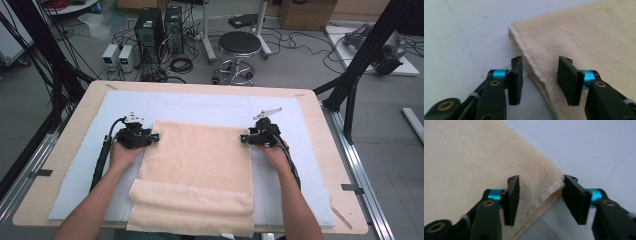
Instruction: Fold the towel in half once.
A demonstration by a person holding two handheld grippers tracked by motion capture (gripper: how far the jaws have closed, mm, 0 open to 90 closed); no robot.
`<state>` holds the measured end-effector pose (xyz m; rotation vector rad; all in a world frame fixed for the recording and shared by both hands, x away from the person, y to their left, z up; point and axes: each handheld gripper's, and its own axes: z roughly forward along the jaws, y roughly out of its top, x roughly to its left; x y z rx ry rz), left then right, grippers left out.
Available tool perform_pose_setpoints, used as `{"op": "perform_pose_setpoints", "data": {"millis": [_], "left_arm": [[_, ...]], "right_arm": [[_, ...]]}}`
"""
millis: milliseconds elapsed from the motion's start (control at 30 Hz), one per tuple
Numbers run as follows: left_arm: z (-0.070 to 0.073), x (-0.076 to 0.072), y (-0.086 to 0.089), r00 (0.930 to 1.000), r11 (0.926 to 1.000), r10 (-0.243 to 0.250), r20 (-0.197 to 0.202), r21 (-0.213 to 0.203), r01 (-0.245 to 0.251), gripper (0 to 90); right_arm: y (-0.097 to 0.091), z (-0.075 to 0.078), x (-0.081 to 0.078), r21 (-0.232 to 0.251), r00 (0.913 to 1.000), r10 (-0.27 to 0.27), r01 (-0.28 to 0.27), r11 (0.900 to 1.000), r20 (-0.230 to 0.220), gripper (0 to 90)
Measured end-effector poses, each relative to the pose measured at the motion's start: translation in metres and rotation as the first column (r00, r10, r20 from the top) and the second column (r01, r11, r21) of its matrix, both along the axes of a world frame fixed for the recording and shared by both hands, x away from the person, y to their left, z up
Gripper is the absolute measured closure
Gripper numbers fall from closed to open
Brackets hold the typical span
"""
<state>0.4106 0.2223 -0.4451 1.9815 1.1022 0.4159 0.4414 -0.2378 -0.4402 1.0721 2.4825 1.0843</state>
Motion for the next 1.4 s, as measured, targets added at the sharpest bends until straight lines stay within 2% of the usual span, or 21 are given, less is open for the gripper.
{"op": "perform_pose_setpoints", "data": {"millis": [133, 200, 233, 300, 400, 467, 500, 533, 567, 633, 667, 733, 767, 833, 900, 933, 967, 1067, 1233, 1267, 1400], "left_arm": [[-0.001, 0.001, 0.002, 0.9998, 0.9996, -0.008, -0.016, -0.026, 0.008, 61.7], [-0.002, 0.001, 0.001, 0.999, 0.9977, -0.038, -0.024, -0.057, 0.036, 74.7], [-0.001, 0.0, -0.001, 0.9993, 0.9988, -0.033, -0.018, -0.037, 0.032, 81.4], [0.0, 0.0, -0.005, 0.9999, 0.9999, -0.01, 0.001, -0.01, 0.01, 83.9], [0.001, 0.004, 0.0, 0.9983, 0.9979, 0.057, 0.01, -0.032, -0.057, 84.7], [0.002, 0.01, 0.003, 0.9961, 0.9952, 0.088, 0.002, -0.043, -0.088, 84.8], [0.002, 0.01, 0.003, 0.9961, 0.9952, 0.088, 0.002, -0.043, -0.088, 84.8], [0.006, 0.016, 0.0, 0.9965, 0.9966, 0.083, 0.016, -0.005, -0.082, 84.8], [0.008, 0.019, -0.001, 0.9949, 0.9956, 0.093, 0.038, -0.015, -0.093, 84.8], [0.011, 0.023, -0.002, 0.9939, 0.9941, 0.104, 0.035, -0.034, -0.103, 84.8], [0.017, 0.03, -0.002, 0.9943, 0.994, 0.103, 0.026, -0.038, -0.102, 84.7], [0.019, 0.035, -0.002, 0.9949, 0.9951, 0.098, 0.023, -0.013, -0.098, 81.7], [0.019, 0.035, -0.002, 0.9949, 0.9951, 0.098, 0.023, -0.013, -0.098, 78.9], [0.019, 0.035, 0.006, 0.9975, 0.9974, 0.071, -0.003, -0.007, -0.071, 73.0], [0.019, 0.034, 0.007, 0.9983, 0.9983, 0.058, -0.011, 0.01, -0.058, 62.3], [0.021, 0.031, 0.01, 0.999, 0.9998, 0.016, -0.041, 0.012, -0.015, 59.7], [0.023, 0.029, 0.01, 0.9991, 1.0, -0.001, -0.042, 0.007, 0.001, 58.2], [0.033, 0.017, 0.01, 0.9992, 0.9992, -0.039, 0.0, -0.003, 0.039, 51.6], [0.041, -0.007, 0.01, 0.9914, 0.9919, -0.126, 0.036, -0.012, 0.127, 49.7], [0.041, -0.021, 0.011, 0.9866, 0.9879, -0.155, 0.052, -0.005, 0.155, 49.6], [0.04, -0.049, 0.016, 0.9791, 0.9812, -0.192, 0.066, -0.004, 0.193, 47.2]], "right_arm": [[0.002, 0.002, 0.002, 0.022, 0.9972, 0.061, -0.06, 0.998, -0.043, 74.7], [0.006, 0.005, 0.003, -0.004, 0.9958, 0.078, -0.079, 0.9969, -0.048, 79.1], [0.008, 0.008, 0.004, -0.021, 0.9954, 0.078, -0.08, 0.9966, -0.055, 80.1], [0.012, 0.012, 0.007, -0.055, 0.9967, 0.07, -0.072, 0.9959, -0.04, 81.4], [0.015, 0.02, 0.015, -0.08, 0.9992, 0.038, -0.039, 0.996, -0.011, 81.9], [0.016, 0.026, 0.021, -0.067, 0.9998, 0.017, -0.016, 0.9976, 0.008, 82.0], [0.017, 0.03, 0.026, -0.057, 0.9999, 0.011, -0.01, 0.9983, 0.009, 82.0], [0.018, 0.034, 0.03, -0.059, 0.9998, 0.009, -0.009, 0.9982, 0.015, 82.0], [0.019, 0.037, 0.032, -0.064, 0.9987, 0.01, -0.007, 0.9979, 0.05, 81.9], [0.02, 0.04, 0.037, -0.071, 0.9994, -0.001, 0.004, 0.9975, 0.035, 81.9], [0.02, 0.044, 0.044, -0.091, 0.9981, -0.012, 0.017, 0.9957, 0.061, 80.9], [0.016, 0.045, 0.049, -0.079, 0.9955, -0.056, 0.062, 0.9949, 0.076, 68.5], [0.016, 0.045, 0.049, -0.079, 0.9955, -0.056, 0.062, 0.9949, 0.076, 68.5], [0.006, 0.043, 0.05, -0.073, 0.9963, -0.064, 0.068, 0.9951, 0.059, 58.4], [0.0, 0.042, 0.046, -0.066, 0.9978, -0.053, 0.055, 0.9963, 0.042, 56.5], [-0.003, 0.042, 0.042, -0.055, 0.9978, -0.046, 0.048, 0.9973, 0.048, 56.1], [-0.005, 0.042, 0.038, -0.037, 0.9982, -0.035, 0.037, 0.9986, 0.049, 55.2], [-0.005, 0.043, 0.021, -0.027, 0.9986, 0.01, -0.009, 0.9996, 0.051, 54.2], [0.0, 0.048, -0.007, -0.005, 0.9924, 0.095, -0.095, 0.9955, 0.079, 52.7], [0.002, 0.051, -0.021, 0.0, 0.9883, 0.124, -0.125, 0.9922, 0.089, 52.6], [0.005, 0.055, -0.048, -0.002, 0.978, 0.171, -0.172, 0.9851, 0.119, 51.5]]}}
